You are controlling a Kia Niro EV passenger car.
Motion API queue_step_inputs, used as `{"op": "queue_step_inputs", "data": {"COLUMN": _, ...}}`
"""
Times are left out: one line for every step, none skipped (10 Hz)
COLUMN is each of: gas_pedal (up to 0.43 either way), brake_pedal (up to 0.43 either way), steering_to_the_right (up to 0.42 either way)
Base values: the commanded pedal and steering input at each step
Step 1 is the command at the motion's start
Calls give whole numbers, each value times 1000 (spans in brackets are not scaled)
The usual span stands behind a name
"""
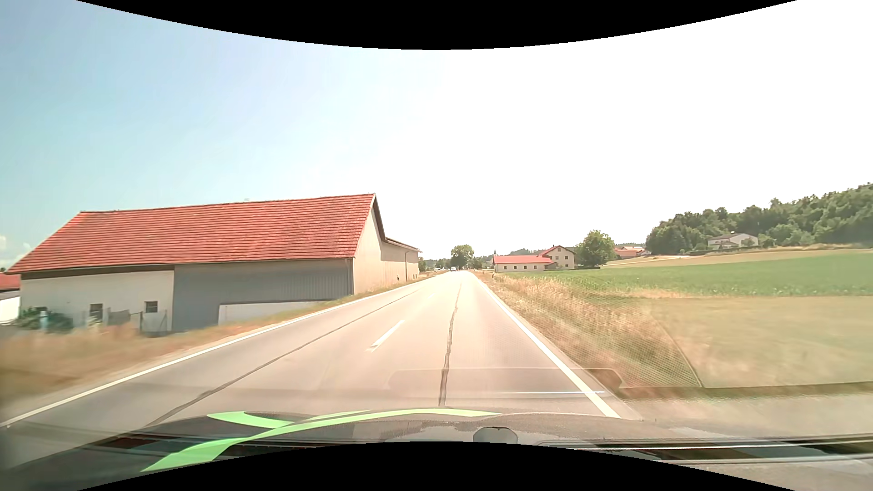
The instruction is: Follow the waypoints while adhering to traffic rules and regulations
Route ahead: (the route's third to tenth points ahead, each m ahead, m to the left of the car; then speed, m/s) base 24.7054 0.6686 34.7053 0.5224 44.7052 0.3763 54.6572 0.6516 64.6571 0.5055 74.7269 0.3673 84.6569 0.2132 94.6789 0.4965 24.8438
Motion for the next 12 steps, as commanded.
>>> {"op": "queue_step_inputs", "data": {"gas_pedal": 118, "brake_pedal": 0, "steering_to_the_right": 2}}
{"op": "queue_step_inputs", "data": {"gas_pedal": 157, "brake_pedal": 0, "steering_to_the_right": 0}}
{"op": "queue_step_inputs", "data": {"gas_pedal": 189, "brake_pedal": 0, "steering_to_the_right": 1}}
{"op": "queue_step_inputs", "data": {"gas_pedal": 220, "brake_pedal": 0, "steering_to_the_right": 0}}
{"op": "queue_step_inputs", "data": {"gas_pedal": 248, "brake_pedal": 0, "steering_to_the_right": 0}}
{"op": "queue_step_inputs", "data": {"gas_pedal": 268, "brake_pedal": 0, "steering_to_the_right": 0}}
{"op": "queue_step_inputs", "data": {"gas_pedal": 299, "brake_pedal": 0, "steering_to_the_right": 0}}
{"op": "queue_step_inputs", "data": {"gas_pedal": 311, "brake_pedal": 0, "steering_to_the_right": 0}}
{"op": "queue_step_inputs", "data": {"gas_pedal": 319, "brake_pedal": 0, "steering_to_the_right": 0}}
{"op": "queue_step_inputs", "data": {"gas_pedal": 319, "brake_pedal": 0, "steering_to_the_right": 0}}
{"op": "queue_step_inputs", "data": {"gas_pedal": 319, "brake_pedal": 0, "steering_to_the_right": 0}}
{"op": "queue_step_inputs", "data": {"gas_pedal": 319, "brake_pedal": 0, "steering_to_the_right": -1}}
